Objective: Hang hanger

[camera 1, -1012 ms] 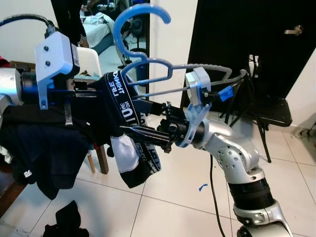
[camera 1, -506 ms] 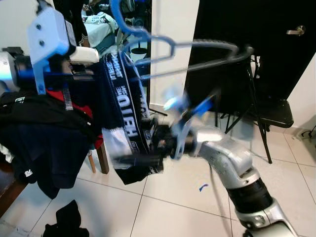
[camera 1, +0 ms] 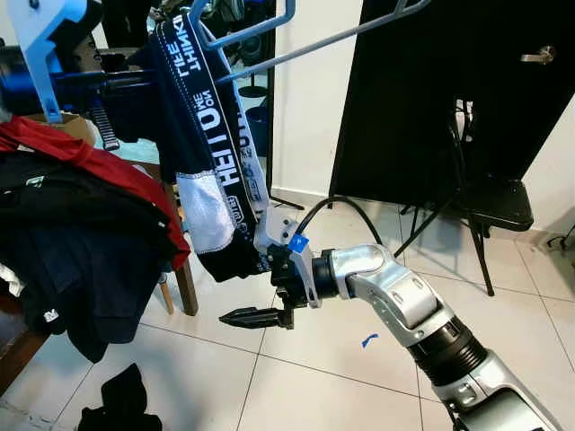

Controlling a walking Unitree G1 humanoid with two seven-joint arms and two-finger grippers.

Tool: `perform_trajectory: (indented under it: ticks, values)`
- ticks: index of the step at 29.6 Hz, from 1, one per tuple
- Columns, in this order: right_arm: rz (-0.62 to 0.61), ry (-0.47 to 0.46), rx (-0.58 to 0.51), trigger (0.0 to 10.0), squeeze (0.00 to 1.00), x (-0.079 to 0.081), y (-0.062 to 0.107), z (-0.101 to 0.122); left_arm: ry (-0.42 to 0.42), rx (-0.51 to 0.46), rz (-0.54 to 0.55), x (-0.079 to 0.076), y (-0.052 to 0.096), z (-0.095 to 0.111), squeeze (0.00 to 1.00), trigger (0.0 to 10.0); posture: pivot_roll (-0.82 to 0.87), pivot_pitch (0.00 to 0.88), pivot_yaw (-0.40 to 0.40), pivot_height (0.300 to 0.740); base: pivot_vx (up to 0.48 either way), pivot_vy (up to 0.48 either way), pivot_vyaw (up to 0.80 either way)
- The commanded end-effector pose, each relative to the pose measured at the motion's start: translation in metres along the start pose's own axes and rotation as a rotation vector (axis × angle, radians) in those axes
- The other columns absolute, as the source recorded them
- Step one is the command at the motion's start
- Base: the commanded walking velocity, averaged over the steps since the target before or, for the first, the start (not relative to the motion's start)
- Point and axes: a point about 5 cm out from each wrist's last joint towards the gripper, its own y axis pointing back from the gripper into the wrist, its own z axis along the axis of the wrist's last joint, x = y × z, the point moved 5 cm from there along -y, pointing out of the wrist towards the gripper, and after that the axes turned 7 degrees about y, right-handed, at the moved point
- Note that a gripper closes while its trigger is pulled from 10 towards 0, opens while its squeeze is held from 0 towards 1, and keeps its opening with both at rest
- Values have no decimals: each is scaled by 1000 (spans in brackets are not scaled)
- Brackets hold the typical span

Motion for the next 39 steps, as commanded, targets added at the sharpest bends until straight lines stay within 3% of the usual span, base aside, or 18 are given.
perform_trajectory:
  ticks: [1,5,6,10,11,13,19,23,24,26,28,30,32,35,39]
  values:
    - [-35,31,70,10000,0,-8,9,-10,-43,50,5,7,14,0,0,0,-42,0,-12,740,0,0,0]
    - [-81,47,147,10000,0,-17,22,-24,-43,80,2,8,23,-5,0,0,-45,0,-14,740,0,0,0]
    - [-132,45,187,10000,0,-28,36,-31,-43,109,8,11,32,-8,0,0,-42,0,-18,740,0,0,0]
    - [-152,41,197,10000,0,-32,41,-33,-42,118,9,12,34,-9,0,0,-42,0,-18,740,0,0,0]
    - [-206,25,196,0,0,-42,50,-33,-38,135,2,11,39,-11,0,0,-43,0,-18,740,0,0,0]
    - [-301,1,184,0,0,-61,71,-32,-15,165,-21,7,50,-16,0,0,-43,0,-19,740,0,0,0]
    - [-334,-6,179,0,0,-67,80,-31,-3,174,-34,5,54,-18,0,0,-43,0,-19,740,0,0,0]
    - [-408,-5,173,0,0,-80,97,-30,43,173,-76,-5,58,-20,0,0,-39,0,-22,740,0,0,0]
    - [-465,8,155,0,0,-90,109,-24,84,174,-107,-12,61,-22,0,0,-39,0,-23,740,0,0,0]
    - [-465,8,155,0,0,-90,109,-24,84,174,-107,-12,61,-22,0,0,-39,0,-23,740,0,0,0]
    - [-545,52,67,0,0,-105,129,-2,141,201,-153,-24,68,-32,0,0,-41,0,-27,740,0,0,0]
    - [-545,52,67,0,0,-105,129,-2,141,201,-153,-24,68,-32,0,0,-41,0,-27,740,0,0,0]
    - [-588,83,-48,0,0,-114,144,24,168,248,-160,-32,75,-46,0,0,-41,0,-31,740,0,0,0]
    - [-588,83,-48,0,0,-114,144,24,168,248,-160,-32,75,-46,0,0,-41,0,-31,740,0,0,0]
    - [-595,72,-206,0,0,-117,157,48,206,311,-128,-41,87,-68,0,0,-45,0,-39,740,0,0,0]
